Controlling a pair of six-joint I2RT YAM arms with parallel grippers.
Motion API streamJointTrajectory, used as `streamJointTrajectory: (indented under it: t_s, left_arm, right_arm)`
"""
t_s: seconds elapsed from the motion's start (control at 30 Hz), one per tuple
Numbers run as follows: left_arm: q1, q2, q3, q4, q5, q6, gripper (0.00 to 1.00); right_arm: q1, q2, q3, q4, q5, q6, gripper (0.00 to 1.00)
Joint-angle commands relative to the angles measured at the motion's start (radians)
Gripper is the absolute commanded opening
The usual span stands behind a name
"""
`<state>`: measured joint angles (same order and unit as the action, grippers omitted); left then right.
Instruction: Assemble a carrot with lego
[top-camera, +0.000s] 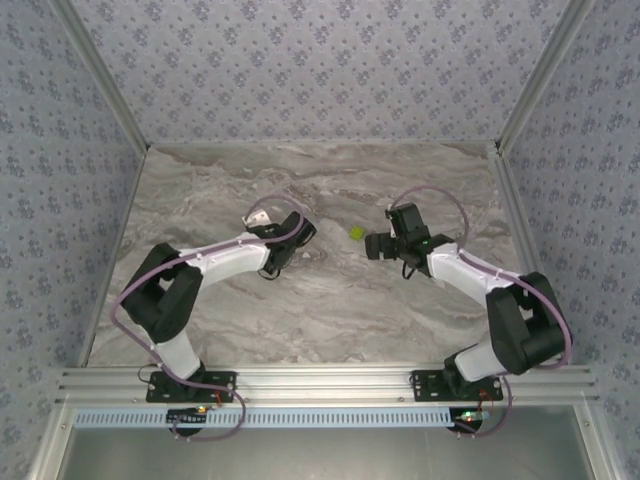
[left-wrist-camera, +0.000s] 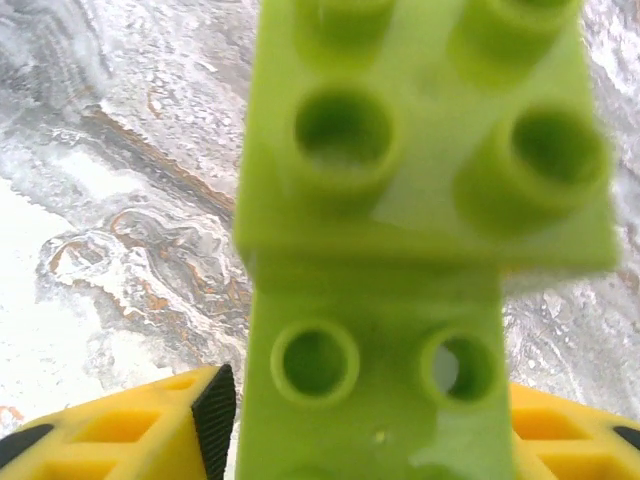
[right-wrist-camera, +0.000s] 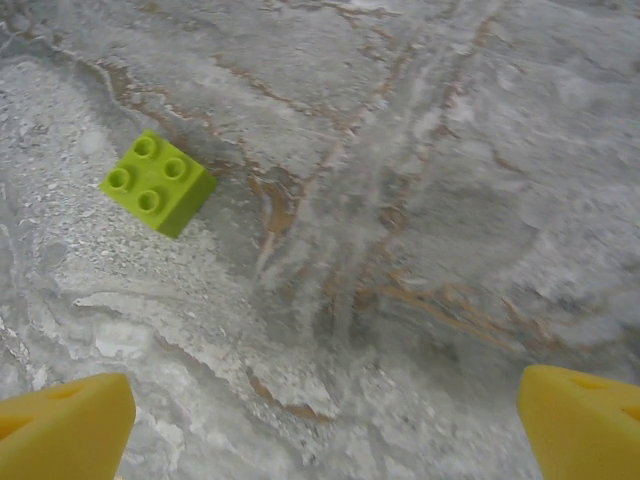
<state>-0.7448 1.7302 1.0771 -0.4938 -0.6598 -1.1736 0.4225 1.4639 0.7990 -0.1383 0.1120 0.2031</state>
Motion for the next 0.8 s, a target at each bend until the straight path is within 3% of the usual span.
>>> streamJointTrajectory:
  t_s: [0.0, 0.43, 0.77]
  left_arm:
    - [-0.022, 0.024, 0.055, -0.022, -0.045, -0.054, 0.58]
    - [-0.027, 0.035, 0.056, 0.006, 0.002, -0.020, 0.59]
    - [-0.059, 0.018, 0.049, 0.018, 0.076, -0.018, 0.59]
  right_arm:
    - [-0.006, 0.050, 0.010, 0.132, -0.100, -0.124, 1.00]
    - [-0.011, 0.228, 0.101, 0.162, -0.202, -0.245, 1.00]
    - [-0.014, 0.382, 0.272, 0.057, -0.206, -0.284, 0.98]
